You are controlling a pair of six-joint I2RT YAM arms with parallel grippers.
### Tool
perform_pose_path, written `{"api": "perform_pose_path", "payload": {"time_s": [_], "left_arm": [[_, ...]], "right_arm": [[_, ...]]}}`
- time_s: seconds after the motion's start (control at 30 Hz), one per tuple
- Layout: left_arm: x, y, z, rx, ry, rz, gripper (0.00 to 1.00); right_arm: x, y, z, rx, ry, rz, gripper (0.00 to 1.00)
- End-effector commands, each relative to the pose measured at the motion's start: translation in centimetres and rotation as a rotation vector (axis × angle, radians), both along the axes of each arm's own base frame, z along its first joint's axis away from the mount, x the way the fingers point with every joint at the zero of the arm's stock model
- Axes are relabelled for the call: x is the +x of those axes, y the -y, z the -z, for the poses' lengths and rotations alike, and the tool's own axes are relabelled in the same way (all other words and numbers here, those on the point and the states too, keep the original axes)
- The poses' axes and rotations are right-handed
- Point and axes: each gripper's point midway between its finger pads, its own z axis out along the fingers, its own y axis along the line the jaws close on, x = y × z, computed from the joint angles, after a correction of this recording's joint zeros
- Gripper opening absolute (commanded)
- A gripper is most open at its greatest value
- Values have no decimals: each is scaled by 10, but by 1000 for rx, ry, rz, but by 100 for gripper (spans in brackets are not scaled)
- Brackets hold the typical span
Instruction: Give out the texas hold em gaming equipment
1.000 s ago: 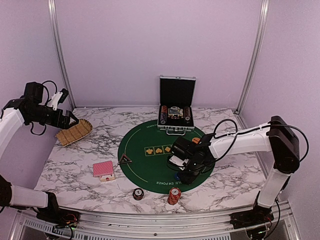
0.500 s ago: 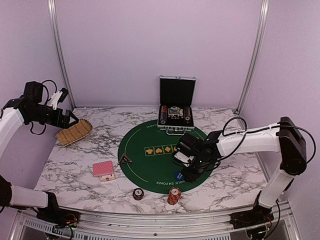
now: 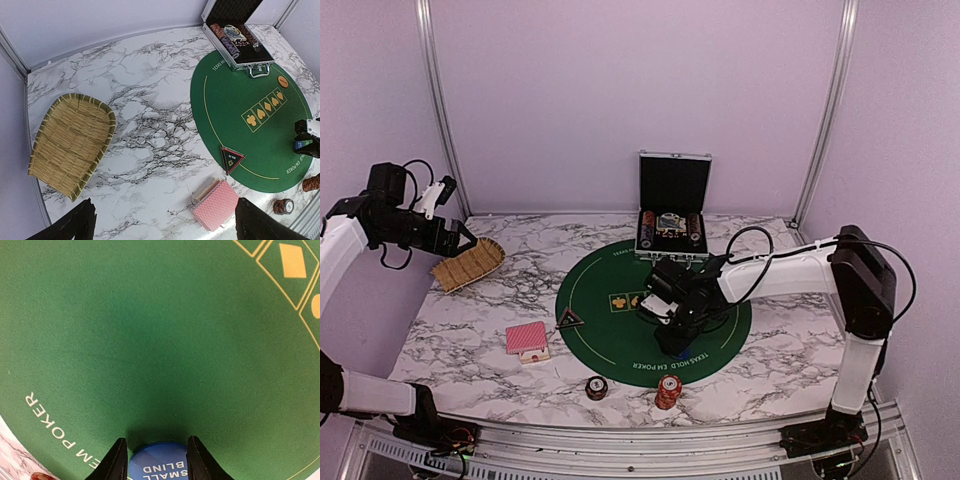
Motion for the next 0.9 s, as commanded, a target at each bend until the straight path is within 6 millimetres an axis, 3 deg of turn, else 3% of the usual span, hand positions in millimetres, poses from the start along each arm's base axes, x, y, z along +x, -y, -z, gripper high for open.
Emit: {"api": "perform_pose_path", "payload": {"time_s": [0.0,0.27,0.5,0.87], "left_arm": [[-2,-1,-11,9,18,4,99],[-1,-1,-13,6,22,4,99],[-1,-1,-12,3,17,4,99],[1,0,-12,-2,15,5,99]], "right_arm": [[9,-9,-4,22,19,-8,39],[9,-2,-4,0,30,-7,34],[-3,17,-1,-23,27,12,23],[-16,46,-3,-39,29,56,22]]}}
